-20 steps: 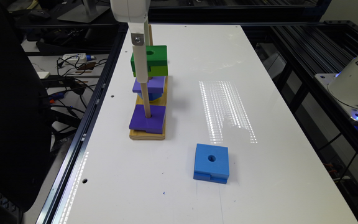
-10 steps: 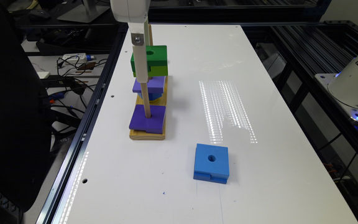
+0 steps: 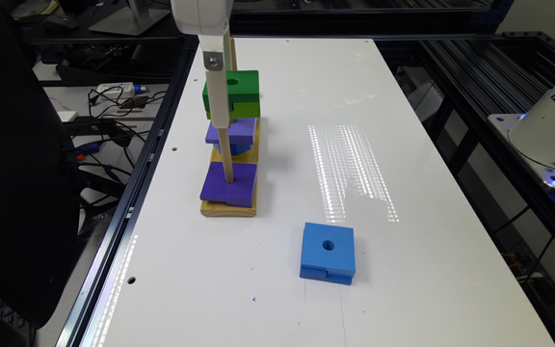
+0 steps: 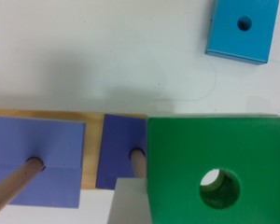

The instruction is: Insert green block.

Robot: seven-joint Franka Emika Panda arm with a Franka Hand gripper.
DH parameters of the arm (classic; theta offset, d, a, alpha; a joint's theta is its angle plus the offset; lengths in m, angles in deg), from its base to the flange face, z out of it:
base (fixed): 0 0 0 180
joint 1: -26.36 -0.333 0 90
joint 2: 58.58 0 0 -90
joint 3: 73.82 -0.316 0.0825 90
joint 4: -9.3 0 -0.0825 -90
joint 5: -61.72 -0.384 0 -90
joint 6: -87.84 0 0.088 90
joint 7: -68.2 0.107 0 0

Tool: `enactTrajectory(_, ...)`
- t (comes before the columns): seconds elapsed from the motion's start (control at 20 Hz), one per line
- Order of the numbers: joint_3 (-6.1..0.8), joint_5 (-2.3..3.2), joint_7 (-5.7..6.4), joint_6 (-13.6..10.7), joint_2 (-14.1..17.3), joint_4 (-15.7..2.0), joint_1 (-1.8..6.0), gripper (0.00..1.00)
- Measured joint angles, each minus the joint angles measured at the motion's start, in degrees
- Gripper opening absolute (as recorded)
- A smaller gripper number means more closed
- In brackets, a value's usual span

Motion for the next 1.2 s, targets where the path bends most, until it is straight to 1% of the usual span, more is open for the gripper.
enactTrajectory(0.2,0.04,0.0,-0.23,0.0,0.0,0.0,0.31,0.0)
enactTrajectory(0.55,0.04,0.0,-0.26,0.0,0.0,0.0,0.41,0.0)
enactTrajectory(1.2,0.12,0.0,-0.63,0.0,0.0,0.0,0.98,0.0)
